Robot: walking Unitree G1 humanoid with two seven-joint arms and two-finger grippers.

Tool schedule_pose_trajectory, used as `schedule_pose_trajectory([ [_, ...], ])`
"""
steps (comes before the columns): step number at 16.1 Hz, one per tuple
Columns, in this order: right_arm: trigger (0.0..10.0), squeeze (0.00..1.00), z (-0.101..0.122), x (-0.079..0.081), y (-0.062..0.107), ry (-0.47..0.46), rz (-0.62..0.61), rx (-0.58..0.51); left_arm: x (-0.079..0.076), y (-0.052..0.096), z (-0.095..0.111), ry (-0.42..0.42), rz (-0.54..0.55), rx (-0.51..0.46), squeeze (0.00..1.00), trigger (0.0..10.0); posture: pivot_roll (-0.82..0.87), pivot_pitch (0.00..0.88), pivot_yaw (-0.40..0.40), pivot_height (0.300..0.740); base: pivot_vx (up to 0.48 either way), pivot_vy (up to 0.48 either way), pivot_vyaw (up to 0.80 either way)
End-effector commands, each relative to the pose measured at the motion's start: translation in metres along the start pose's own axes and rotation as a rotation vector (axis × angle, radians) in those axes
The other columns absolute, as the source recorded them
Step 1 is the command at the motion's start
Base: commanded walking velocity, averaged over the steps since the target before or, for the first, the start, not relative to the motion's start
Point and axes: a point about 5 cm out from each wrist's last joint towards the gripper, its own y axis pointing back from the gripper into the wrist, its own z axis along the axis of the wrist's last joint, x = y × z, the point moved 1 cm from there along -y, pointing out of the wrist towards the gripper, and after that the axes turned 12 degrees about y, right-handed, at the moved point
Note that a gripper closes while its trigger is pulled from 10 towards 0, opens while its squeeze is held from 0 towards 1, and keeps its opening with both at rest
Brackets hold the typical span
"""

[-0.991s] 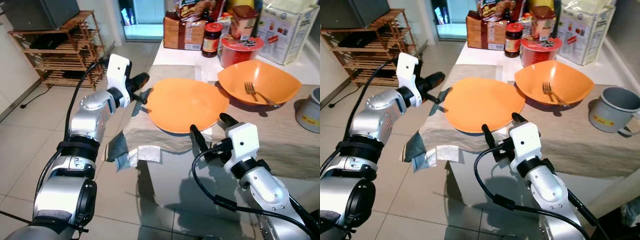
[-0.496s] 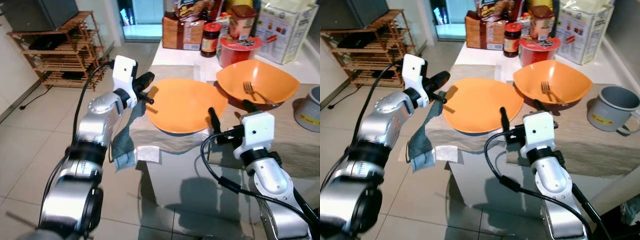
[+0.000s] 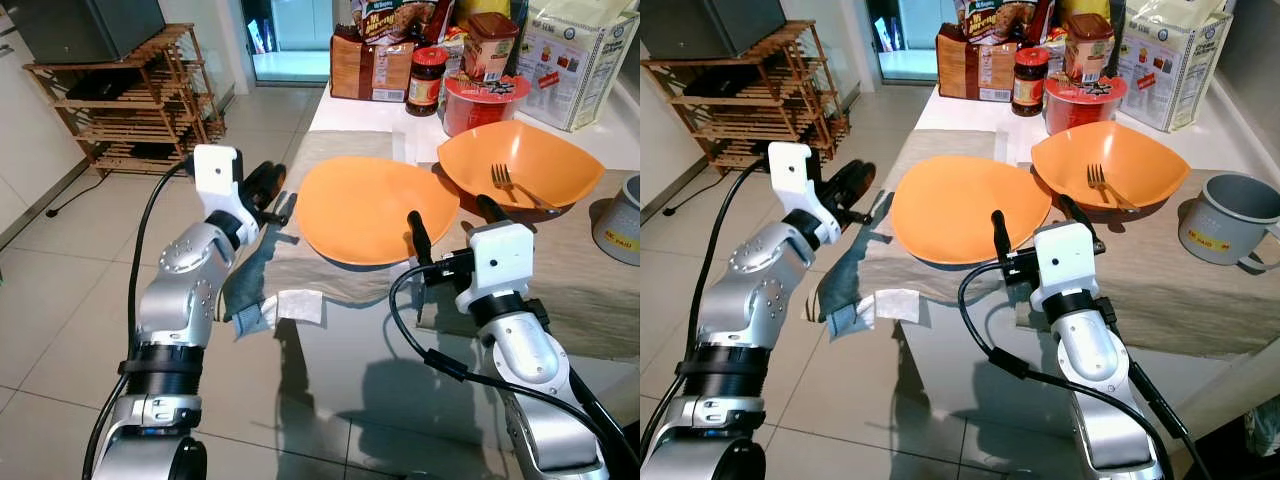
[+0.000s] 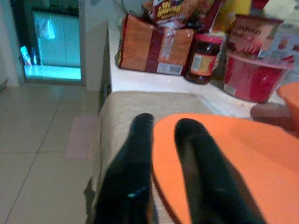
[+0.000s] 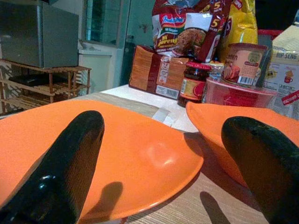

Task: Setting the table

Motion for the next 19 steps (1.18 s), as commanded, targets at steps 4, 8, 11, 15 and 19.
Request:
schedule_pose_trajectory([
  [4, 10.0, 0.00, -0.001, 0.000, 0.000, 0.002, 0.000, -0.009, 0.005, -0.005, 0.007, -0.075, -0.001, 0.058, 0.00, 10.0, -0.16, 0.000, 0.113, 0.735, 0.000, 0.000, 0.00],
  [8, 10.0, 0.00, -0.003, -0.002, 0.002, 0.000, -0.005, 0.000, 0.004, -0.017, 0.003, -0.133, -0.094, 0.167, 0.00, 10.0, -0.17, 0.000, 0.121, 0.735, 0.000, 0.000, 0.00],
  [11, 10.0, 0.00, -0.003, -0.002, 0.005, -0.010, -0.020, 0.011, -0.006, -0.032, 0.002, -0.160, -0.173, 0.227, 0.00, 10.0, -0.19, 0.000, 0.141, 0.735, 0.000, 0.000, 0.00],
  [15, 10.0, 0.00, -0.002, -0.002, 0.009, -0.014, -0.024, 0.014, -0.007, -0.041, -0.002, -0.148, -0.196, 0.270, 0.00, 10.0, -0.20, 0.007, 0.146, 0.735, 0.000, 0.000, 0.00],
  [19, 10.0, 0.00, -0.002, -0.003, 0.010, -0.014, -0.022, 0.021, -0.032, -0.052, 0.002, -0.061, -0.267, 0.268, 0.00, 10.0, -0.20, 0.013, 0.147, 0.735, 0.000, 0.000, 0.00],
])
